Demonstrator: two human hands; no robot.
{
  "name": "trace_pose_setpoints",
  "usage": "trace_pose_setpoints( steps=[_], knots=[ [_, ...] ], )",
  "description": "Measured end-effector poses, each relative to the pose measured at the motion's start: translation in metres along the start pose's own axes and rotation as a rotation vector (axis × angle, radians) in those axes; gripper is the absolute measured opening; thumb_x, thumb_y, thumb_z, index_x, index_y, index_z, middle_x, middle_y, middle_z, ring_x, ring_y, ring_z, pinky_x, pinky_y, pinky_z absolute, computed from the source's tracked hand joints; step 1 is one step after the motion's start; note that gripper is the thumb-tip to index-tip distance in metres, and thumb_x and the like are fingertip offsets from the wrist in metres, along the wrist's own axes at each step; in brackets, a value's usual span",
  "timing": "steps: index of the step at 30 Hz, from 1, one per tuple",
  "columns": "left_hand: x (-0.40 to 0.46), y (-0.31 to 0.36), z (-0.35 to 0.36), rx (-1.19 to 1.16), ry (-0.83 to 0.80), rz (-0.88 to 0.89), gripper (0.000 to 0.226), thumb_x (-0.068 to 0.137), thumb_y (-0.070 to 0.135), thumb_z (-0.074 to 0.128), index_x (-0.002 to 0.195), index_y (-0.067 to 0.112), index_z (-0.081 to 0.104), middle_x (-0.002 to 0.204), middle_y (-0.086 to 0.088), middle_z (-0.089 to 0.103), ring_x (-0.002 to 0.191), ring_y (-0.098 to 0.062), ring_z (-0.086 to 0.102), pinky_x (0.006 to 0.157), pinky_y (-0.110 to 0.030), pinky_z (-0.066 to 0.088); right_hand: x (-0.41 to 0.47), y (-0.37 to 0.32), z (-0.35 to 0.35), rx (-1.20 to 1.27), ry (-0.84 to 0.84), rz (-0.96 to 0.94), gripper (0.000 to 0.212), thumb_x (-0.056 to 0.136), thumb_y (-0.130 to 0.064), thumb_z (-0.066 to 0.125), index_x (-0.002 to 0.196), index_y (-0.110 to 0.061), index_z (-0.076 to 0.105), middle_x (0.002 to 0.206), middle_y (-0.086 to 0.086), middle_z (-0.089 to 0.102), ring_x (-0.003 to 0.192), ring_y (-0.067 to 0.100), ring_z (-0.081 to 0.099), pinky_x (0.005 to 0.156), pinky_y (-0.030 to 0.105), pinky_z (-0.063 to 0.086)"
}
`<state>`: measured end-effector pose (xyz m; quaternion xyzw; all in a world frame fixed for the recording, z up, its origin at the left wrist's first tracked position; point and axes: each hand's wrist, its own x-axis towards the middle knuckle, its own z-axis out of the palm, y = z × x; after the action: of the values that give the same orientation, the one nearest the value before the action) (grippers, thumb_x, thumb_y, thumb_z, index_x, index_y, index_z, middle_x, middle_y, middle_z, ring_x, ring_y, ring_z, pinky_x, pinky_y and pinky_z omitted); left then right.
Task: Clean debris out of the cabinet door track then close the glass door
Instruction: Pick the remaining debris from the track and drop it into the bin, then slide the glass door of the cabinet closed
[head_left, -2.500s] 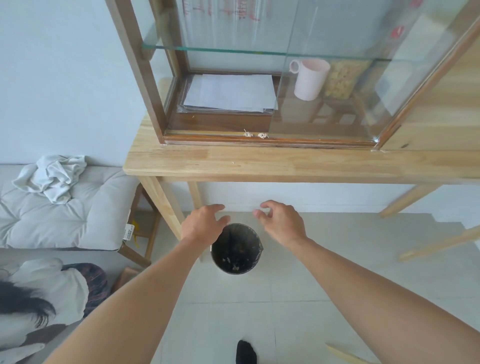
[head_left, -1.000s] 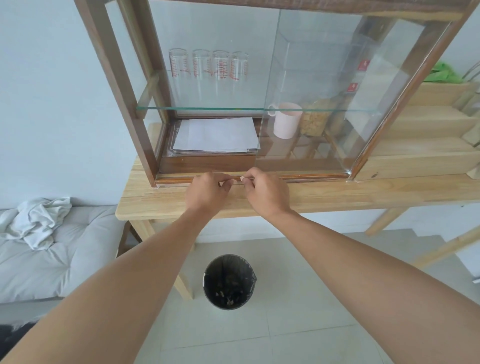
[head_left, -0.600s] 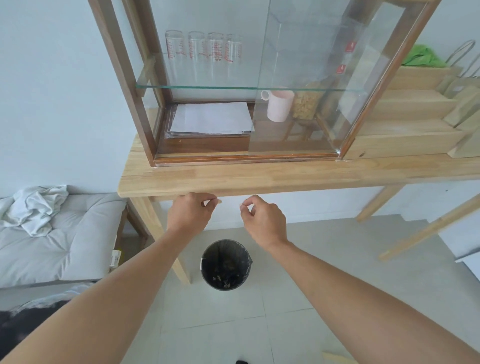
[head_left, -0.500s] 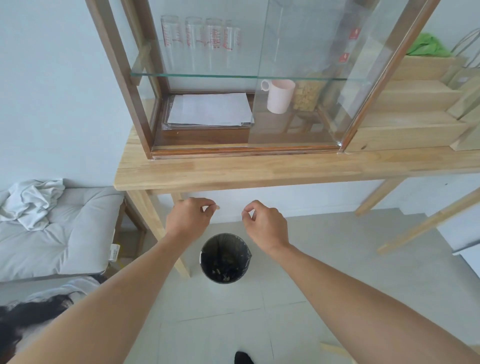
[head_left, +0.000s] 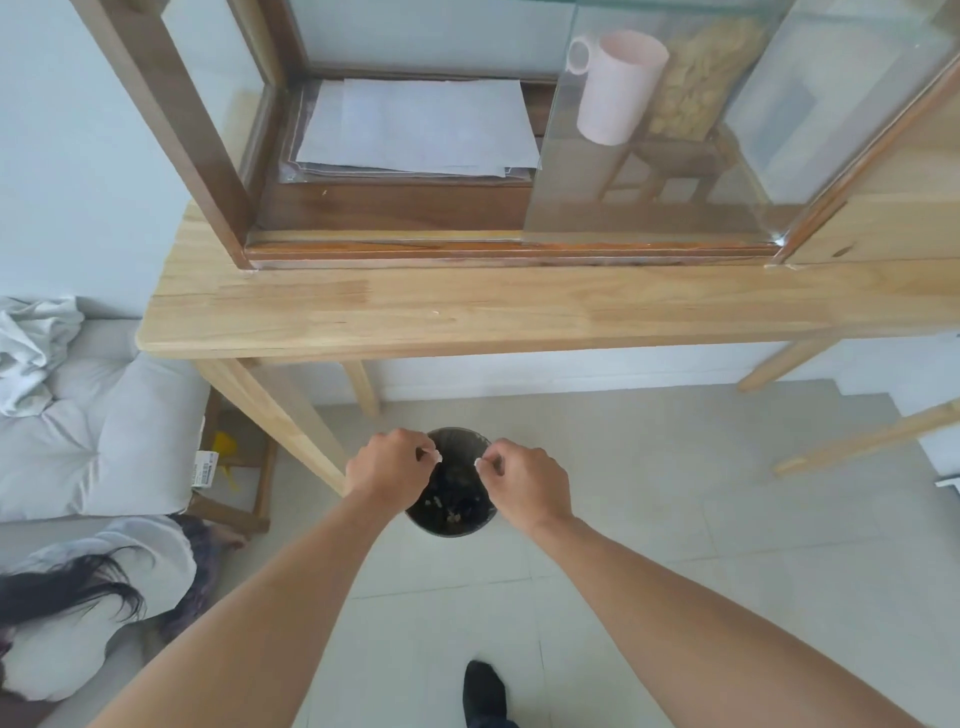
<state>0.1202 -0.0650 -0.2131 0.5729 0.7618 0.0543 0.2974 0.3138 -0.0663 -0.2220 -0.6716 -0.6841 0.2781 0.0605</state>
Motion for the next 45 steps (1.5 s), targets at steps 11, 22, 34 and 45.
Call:
trace_pose_setpoints(
  steps=[11, 22, 34, 45],
  knots=[
    [0.015, 0.003, 0.005, 0.074, -0.054, -0.013, 0.034, 0.099, 0.045, 0.060, 0.132, 0.040, 0.068, 0.106, 0.006, 0.076, 0.100, -0.024, 0.071, 0.081, -0.041, 0.059, 0.015, 0.019, -0.013, -0.045, 0.036, 0.033, 0.037, 0.107, -0.046, 0.052, 0.135, -0.029, 0.068, 0.097, -0.002, 0.081, 0.100, 0.026, 0.074, 0.085, 0.037, 0.059],
    [-0.042, 0.023, -0.068, 0.051, 0.119, 0.107, 0.054, 0.100, 0.055, 0.058, 0.150, 0.039, 0.049, 0.102, 0.008, 0.075, 0.095, -0.020, 0.071, 0.082, -0.043, 0.061, -0.024, -0.023, -0.079, -0.019, 0.172, -0.048, 0.040, 0.106, -0.050, 0.052, 0.138, -0.030, 0.066, 0.089, -0.010, 0.078, 0.088, 0.021, 0.076, 0.079, 0.033, 0.058],
    [-0.105, 0.036, -0.206, 0.024, 0.437, 0.231, 0.052, 0.101, 0.053, 0.057, 0.150, 0.036, 0.053, 0.098, 0.014, 0.074, 0.102, -0.021, 0.069, 0.083, -0.039, 0.057, -0.054, -0.102, -0.193, -0.043, 0.410, -0.182, 0.036, 0.108, -0.039, 0.051, 0.138, -0.029, 0.067, 0.099, -0.010, 0.081, 0.102, 0.027, 0.073, 0.080, 0.035, 0.048],
    [-0.096, 0.049, -0.289, -0.090, 0.742, 0.203, 0.105, 0.091, 0.047, 0.074, 0.164, 0.030, 0.001, 0.171, -0.010, 0.022, 0.149, -0.041, 0.032, 0.114, -0.058, 0.037, -0.025, -0.118, -0.307, -0.332, 0.828, -0.463, 0.054, 0.096, -0.023, 0.070, 0.149, -0.013, 0.060, 0.160, 0.018, 0.047, 0.147, 0.043, 0.044, 0.112, 0.062, 0.047]
  ],
)
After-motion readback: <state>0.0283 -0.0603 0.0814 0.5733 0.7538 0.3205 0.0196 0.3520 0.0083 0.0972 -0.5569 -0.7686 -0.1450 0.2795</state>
